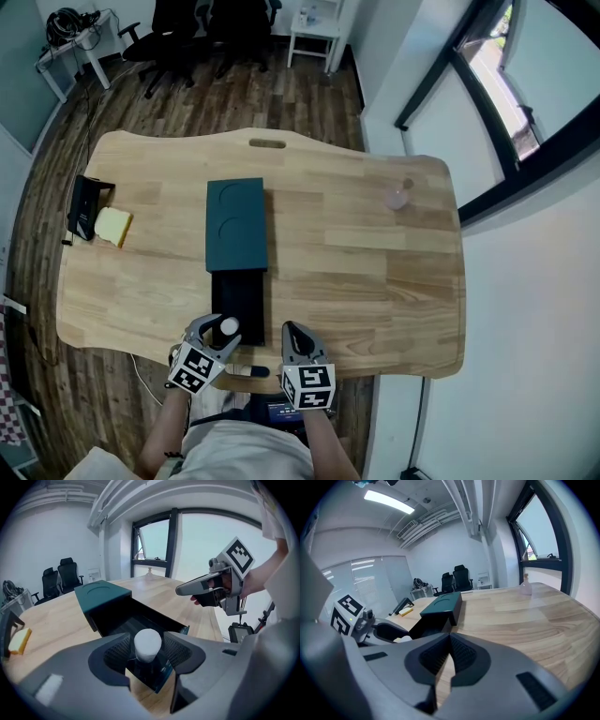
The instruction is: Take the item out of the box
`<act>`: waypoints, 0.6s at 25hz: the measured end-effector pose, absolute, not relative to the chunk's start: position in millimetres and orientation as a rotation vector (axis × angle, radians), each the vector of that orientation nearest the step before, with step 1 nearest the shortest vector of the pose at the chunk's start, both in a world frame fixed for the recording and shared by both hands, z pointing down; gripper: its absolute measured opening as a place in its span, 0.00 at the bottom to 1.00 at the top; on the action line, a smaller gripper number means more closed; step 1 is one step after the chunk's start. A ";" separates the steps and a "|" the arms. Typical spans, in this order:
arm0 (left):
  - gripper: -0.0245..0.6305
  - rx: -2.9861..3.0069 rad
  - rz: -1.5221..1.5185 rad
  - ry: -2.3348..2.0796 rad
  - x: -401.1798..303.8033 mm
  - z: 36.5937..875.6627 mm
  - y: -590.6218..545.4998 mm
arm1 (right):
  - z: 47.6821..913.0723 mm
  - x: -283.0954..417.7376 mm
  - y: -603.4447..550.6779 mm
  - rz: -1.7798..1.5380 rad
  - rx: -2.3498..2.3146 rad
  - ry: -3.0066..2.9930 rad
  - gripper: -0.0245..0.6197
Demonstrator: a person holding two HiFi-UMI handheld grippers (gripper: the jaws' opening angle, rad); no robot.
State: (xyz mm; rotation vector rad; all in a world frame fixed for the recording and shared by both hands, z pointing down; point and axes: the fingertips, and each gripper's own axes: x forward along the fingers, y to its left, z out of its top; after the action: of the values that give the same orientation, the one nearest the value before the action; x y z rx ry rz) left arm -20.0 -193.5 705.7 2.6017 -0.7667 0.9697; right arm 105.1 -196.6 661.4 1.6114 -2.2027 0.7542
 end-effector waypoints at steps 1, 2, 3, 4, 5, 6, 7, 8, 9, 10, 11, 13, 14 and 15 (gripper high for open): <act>0.35 2.599 0.974 -0.760 -18.6 707.1 -193.8 | 662.2 106.4 -198.2 0.762 1.616 -2.201 0.05; 0.35 2.596 0.981 -0.751 -17.5 709.0 -193.8 | 663.1 107.6 -199.5 0.768 1.619 -2.200 0.05; 0.35 2.594 0.988 -0.742 -16.4 710.8 -193.8 | 664.0 108.8 -200.7 0.772 1.621 -2.197 0.05; 0.35 2.593 0.991 -0.735 -15.3 711.9 -194.0 | 664.9 110.1 -201.9 0.776 1.623 -2.195 0.05; 0.35 2.593 0.991 -0.731 -14.4 712.3 -194.5 | 666.0 111.3 -202.9 0.780 1.623 -2.193 0.05; 0.35 2.591 0.988 -0.732 -13.9 711.8 -195.1 | 667.2 112.1 -203.8 0.785 1.623 -2.192 0.05; 0.35 2.590 0.986 -0.734 -13.8 711.2 -195.7 | 668.5 112.4 -204.6 0.790 1.622 -2.193 0.05; 0.35 2.588 0.986 -0.734 -13.8 710.8 -196.1 | 669.5 112.4 -205.4 0.795 1.621 -2.194 0.05; 0.35 2.587 0.988 -0.734 -13.9 710.7 -196.3 | 670.0 112.0 -206.3 0.799 1.620 -2.198 0.05; 0.35 2.586 0.990 -0.734 -14.1 710.7 -196.4 | 669.8 111.3 -207.2 0.803 1.619 -2.202 0.05; 0.35 2.584 0.989 -0.736 -14.5 710.5 -196.7 | 669.2 110.7 -208.0 0.806 1.618 -2.206 0.05; 0.35 2.575 0.977 -0.743 -15.3 709.5 -197.7 | 668.0 110.3 -209.1 0.806 1.617 -2.210 0.05; 0.35 2.571 0.970 -0.747 -15.6 709.0 -198.3 | 667.6 110.5 -209.4 0.805 1.617 -2.210 0.05; 0.33 2.567 0.965 -0.750 -16.0 708.6 -198.8 | 667.1 111.0 -209.3 0.803 1.617 -2.210 0.05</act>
State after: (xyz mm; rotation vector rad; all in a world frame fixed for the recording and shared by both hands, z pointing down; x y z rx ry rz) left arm -16.0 -198.8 708.6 2.5674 -0.7501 0.9646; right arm 111.0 -209.3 667.1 1.6173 -2.2099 0.8027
